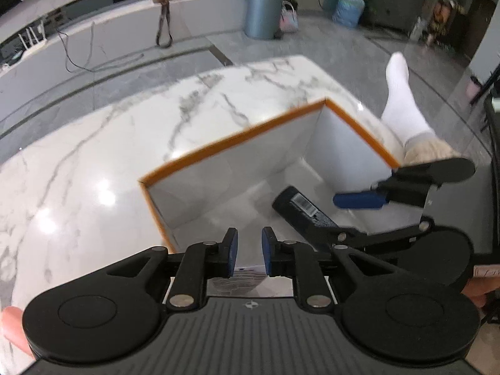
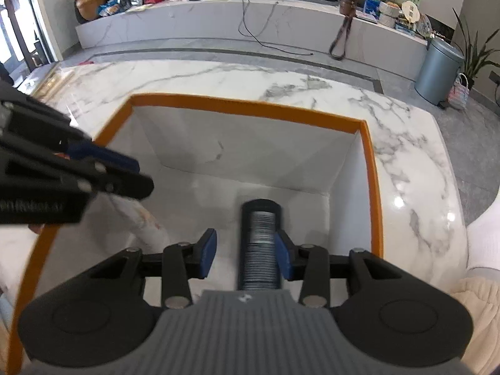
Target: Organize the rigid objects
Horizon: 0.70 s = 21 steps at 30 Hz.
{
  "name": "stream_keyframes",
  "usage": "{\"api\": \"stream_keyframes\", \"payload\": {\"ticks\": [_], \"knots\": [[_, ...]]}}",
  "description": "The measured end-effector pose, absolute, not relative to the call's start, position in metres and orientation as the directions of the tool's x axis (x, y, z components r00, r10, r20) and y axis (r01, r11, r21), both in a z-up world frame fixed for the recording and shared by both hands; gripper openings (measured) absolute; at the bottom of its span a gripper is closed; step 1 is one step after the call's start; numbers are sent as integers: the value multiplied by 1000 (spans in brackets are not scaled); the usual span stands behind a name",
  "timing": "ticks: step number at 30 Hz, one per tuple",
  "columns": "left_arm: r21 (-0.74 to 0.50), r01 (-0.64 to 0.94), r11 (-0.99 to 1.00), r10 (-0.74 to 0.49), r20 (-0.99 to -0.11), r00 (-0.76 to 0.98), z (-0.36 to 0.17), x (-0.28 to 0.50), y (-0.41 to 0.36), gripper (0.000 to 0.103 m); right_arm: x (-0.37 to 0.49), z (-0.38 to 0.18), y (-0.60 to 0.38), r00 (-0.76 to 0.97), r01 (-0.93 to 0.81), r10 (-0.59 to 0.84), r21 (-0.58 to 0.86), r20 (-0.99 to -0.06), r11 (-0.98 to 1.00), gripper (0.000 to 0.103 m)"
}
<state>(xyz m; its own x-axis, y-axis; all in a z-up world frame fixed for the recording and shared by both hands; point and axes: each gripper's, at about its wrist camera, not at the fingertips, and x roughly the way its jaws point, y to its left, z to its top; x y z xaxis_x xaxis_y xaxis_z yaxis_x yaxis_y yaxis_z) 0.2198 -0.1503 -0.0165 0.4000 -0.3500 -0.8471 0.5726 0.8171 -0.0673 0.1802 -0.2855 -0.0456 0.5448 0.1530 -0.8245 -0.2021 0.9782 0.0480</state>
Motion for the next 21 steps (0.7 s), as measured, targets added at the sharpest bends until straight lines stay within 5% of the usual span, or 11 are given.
{"api": "stream_keyframes", "payload": {"ticks": [10,14,21], "knots": [[-92,459,884,-339,-802,492,17,205,-105,23,163,-30,-241,540,-364,286,87,-791,927,35],[-90,410,908,-302,-817,491,11,205,-82,23,177,-33,-234,544,-348,278,88,-792,933,12],[-95,347,933,-262,-841,474,-6,209,-49,23,202,-46,-221,545,-321,229,51,-806,946,1]]}}
